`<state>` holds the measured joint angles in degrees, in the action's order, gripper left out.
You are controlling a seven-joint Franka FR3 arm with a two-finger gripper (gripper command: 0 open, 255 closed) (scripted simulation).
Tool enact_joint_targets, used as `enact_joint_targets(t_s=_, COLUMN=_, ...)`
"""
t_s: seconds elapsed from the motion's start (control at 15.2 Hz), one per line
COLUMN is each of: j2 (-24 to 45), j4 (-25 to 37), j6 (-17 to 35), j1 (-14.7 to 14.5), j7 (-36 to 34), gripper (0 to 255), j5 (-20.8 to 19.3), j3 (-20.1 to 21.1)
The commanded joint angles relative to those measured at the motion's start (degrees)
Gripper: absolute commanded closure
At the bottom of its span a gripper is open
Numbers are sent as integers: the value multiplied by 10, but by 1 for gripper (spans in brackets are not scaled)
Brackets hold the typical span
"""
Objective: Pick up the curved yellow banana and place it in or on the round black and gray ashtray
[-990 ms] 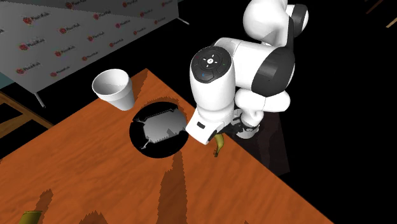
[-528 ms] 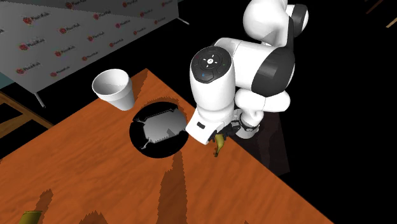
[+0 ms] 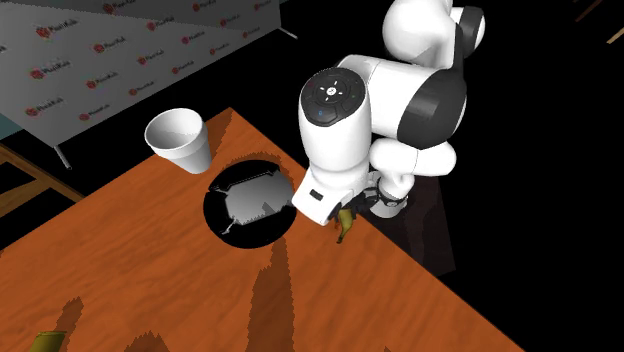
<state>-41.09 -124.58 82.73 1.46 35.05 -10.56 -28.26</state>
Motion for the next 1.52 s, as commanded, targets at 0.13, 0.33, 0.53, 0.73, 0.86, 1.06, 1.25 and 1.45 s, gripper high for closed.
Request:
enact_joint_targets(t_s=0.13, j2=10, j4=36, j6=-26, j1=-4, j7=1, gripper=255, j5=6, j3=3)
enact_joint_targets(t_s=0.33, j2=19, j4=65, j6=-47, j1=-7, j7=1, gripper=255, j5=10, j3=6)
enact_joint_targets(t_s=0.53, j2=29, j4=95, j6=-68, j1=-11, j7=1, gripper=255, j5=14, j3=8)
enact_joint_targets(t_s=0.73, j2=39, j4=127, j6=-89, j1=-14, j7=2, gripper=255, j5=18, j3=9)
enact_joint_targets(t_s=0.86, j2=47, j4=148, j6=-103, j1=-16, j7=3, gripper=255, j5=21, j3=10)
enact_joint_targets(t_s=1.06, j2=60, j4=182, j6=-124, j1=-20, j7=4, gripper=255, j5=25, j3=10)
enact_joint_targets(t_s=1.25, j2=74, j4=217, j6=-146, j1=-24, j7=6, gripper=255, j5=30, j3=9)
enact_joint_targets(t_s=1.45, j2=100, j4=253, j6=-154, j1=-27, j7=40, gripper=255, j5=22, j3=-22)
